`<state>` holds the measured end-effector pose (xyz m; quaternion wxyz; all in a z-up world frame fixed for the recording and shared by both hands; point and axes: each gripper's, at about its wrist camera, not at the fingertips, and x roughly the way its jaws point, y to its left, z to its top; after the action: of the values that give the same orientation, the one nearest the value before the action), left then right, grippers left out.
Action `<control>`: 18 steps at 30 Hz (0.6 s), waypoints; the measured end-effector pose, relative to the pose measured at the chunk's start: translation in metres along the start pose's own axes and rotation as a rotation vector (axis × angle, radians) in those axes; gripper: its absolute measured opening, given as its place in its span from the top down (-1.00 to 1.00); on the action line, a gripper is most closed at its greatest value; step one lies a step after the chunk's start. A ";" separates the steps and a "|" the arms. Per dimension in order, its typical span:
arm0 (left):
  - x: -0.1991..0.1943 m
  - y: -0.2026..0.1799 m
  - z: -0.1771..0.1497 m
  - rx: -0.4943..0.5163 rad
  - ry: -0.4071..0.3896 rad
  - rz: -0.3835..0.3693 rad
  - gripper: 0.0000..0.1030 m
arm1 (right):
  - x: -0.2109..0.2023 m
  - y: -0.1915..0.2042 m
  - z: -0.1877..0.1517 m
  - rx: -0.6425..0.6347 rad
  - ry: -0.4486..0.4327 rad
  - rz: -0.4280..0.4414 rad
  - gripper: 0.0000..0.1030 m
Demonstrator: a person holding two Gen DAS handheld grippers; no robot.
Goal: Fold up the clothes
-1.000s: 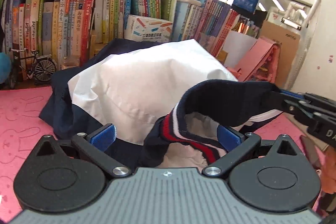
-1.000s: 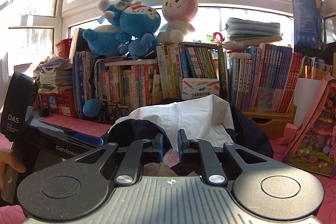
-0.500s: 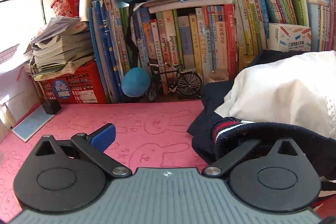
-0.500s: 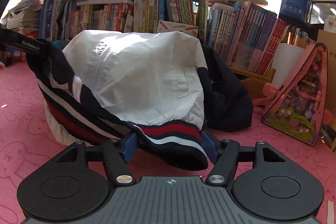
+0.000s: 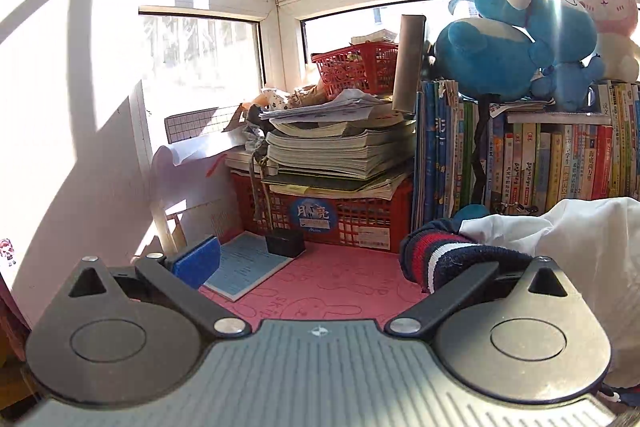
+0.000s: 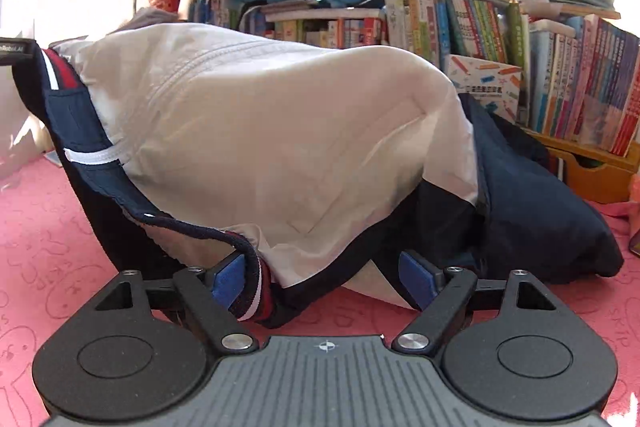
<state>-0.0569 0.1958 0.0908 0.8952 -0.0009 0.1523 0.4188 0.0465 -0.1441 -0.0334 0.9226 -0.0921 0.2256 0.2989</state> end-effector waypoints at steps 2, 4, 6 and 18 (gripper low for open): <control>-0.006 0.019 -0.008 0.008 0.020 0.011 -1.00 | 0.006 0.028 -0.003 -0.060 0.020 0.017 -0.53; -0.013 0.038 -0.017 0.017 0.044 0.021 -1.00 | 0.001 0.041 -0.005 -0.087 0.018 0.002 -0.46; -0.019 0.057 -0.025 0.026 0.068 0.031 -1.00 | -0.013 0.039 -0.006 -0.084 -0.005 -0.040 -0.44; -0.089 0.020 -0.113 0.218 0.260 -0.431 -1.00 | -0.172 -0.035 -0.044 -0.062 0.012 -0.395 -0.63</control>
<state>-0.1566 0.1277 0.0104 0.9315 0.0093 0.3063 0.1960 -0.0723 -0.2732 0.0097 0.9587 -0.1648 0.1993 0.1184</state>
